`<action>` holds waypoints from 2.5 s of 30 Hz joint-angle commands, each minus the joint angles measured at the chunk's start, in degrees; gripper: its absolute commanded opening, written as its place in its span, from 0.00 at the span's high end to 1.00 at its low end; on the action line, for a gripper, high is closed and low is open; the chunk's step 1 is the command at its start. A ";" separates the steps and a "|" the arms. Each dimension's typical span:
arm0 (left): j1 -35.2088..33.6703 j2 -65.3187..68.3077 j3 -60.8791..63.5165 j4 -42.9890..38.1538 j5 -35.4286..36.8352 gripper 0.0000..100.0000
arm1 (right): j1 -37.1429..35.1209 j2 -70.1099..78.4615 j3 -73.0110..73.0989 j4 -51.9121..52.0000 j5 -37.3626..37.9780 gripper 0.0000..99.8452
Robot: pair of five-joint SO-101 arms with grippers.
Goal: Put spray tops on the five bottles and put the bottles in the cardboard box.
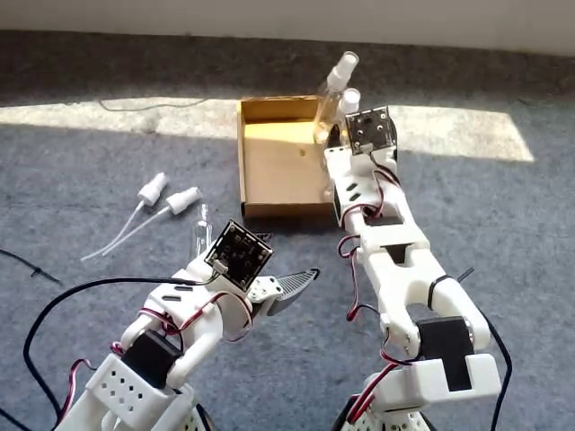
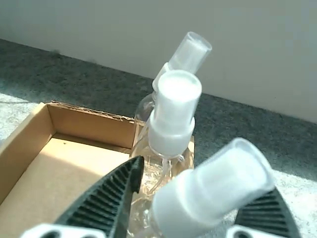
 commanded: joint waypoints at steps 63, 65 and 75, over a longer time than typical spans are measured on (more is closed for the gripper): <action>-0.84 -0.75 -0.48 -1.32 -0.09 0.71 | 0.40 -10.86 -12.26 12.70 -0.26 0.73; -0.84 -0.75 -0.48 -1.32 -0.09 0.71 | 0.40 -11.12 -12.35 12.70 -0.26 0.73; -0.84 -0.75 -0.48 -1.32 -0.09 0.71 | 0.48 -12.88 -16.22 18.42 -0.44 0.73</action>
